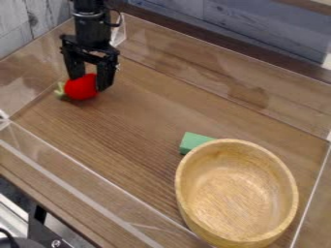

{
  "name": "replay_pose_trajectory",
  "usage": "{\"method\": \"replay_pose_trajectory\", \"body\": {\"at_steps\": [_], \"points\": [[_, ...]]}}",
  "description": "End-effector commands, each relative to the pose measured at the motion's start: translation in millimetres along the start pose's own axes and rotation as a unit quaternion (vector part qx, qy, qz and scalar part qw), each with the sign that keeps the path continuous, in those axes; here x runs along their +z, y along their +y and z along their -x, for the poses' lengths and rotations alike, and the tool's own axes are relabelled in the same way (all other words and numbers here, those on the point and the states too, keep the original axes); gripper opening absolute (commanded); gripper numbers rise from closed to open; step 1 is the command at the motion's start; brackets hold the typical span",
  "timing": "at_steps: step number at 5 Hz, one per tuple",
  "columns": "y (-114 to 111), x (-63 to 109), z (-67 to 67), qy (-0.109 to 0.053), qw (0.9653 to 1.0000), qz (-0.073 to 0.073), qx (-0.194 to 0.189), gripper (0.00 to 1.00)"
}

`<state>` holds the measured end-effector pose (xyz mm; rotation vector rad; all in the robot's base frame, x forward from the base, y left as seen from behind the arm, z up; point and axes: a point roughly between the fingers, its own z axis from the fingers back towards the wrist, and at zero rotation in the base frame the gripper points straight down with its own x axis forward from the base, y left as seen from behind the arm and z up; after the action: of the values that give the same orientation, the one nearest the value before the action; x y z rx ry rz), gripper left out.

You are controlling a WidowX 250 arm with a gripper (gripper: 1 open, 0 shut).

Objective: Move the red object to the right side of the table

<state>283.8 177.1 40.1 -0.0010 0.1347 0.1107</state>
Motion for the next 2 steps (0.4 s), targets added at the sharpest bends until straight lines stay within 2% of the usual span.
{"method": "replay_pose_trajectory", "body": {"at_steps": [1, 2], "points": [[0.5, -0.9, 0.9, -0.012, 0.9999, -0.004, -0.001, 1.00], [-4.6, -12.5, 4.8, -0.008, 1.0000, 0.002, 0.000, 1.00]]}}
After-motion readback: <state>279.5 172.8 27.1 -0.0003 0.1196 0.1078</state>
